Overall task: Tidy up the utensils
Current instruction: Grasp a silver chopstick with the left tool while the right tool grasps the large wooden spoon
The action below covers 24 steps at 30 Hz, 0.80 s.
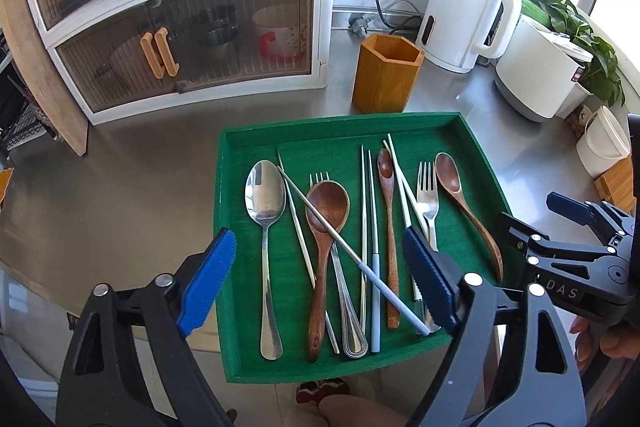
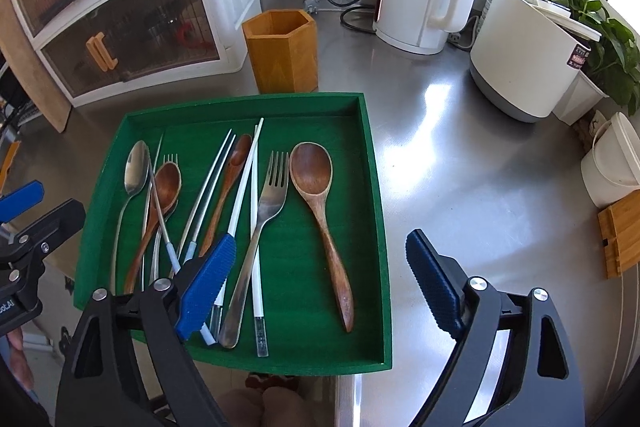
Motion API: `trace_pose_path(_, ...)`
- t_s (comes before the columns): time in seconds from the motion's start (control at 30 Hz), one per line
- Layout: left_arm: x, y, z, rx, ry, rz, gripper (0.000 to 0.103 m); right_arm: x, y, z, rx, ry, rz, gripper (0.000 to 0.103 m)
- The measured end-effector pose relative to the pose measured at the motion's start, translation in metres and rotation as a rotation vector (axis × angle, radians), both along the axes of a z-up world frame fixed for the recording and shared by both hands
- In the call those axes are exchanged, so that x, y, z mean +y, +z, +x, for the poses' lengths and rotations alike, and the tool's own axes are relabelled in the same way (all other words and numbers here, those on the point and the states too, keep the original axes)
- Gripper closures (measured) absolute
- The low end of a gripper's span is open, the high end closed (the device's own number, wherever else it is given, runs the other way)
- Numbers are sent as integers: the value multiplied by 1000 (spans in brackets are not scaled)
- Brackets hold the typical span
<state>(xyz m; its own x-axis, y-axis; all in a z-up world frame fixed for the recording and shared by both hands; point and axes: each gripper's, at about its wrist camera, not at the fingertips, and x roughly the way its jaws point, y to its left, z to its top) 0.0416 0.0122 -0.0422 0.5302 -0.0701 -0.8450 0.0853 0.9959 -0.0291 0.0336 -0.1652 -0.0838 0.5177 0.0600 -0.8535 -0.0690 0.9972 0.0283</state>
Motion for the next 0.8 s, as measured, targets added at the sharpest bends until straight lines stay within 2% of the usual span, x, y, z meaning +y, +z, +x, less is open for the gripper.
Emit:
trace_pose_path(0.13, 8, -18, 13, 42, -20, -19, 34, -8, -16, 12, 39, 54, 56, 31)
trace_pose_path(0.17, 9, -22, 16, 56, -27, -24, 35, -9, -21, 16, 56, 70, 72, 35)
trace_pose_path(0.23, 13, -34, 22, 93, -33, -30, 47, -11, -31, 22, 91, 94, 80, 41)
trace_pose_path(0.3, 17, -44, 28, 130, -46, -50, 52, -9, -38, 27, 121, 126, 87, 52)
trace_pose_path(0.37, 18, -50, 31, 157, -65, -64, 52, -6, -41, 32, 144, 159, 97, 56)
trace_pose_path(0.5, 17, -61, 43, 216, -100, -84, 53, 1, -47, 43, 191, 202, 56, 62)
trace_pose_path(0.63, 19, -73, 54, 264, -102, -65, 53, 2, -55, 55, 242, 225, 56, 68)
trace_pose_path(0.67, 20, -76, 57, 274, -102, -69, 54, 2, -57, 56, 254, 229, 57, 69)
trace_pose_path(0.73, 23, -82, 61, 296, -111, -91, 63, 2, -61, 59, 271, 237, 46, 73)
trace_pose_path(0.8, 24, -85, 63, 310, -111, -114, 64, 3, -64, 60, 282, 240, 53, 74)
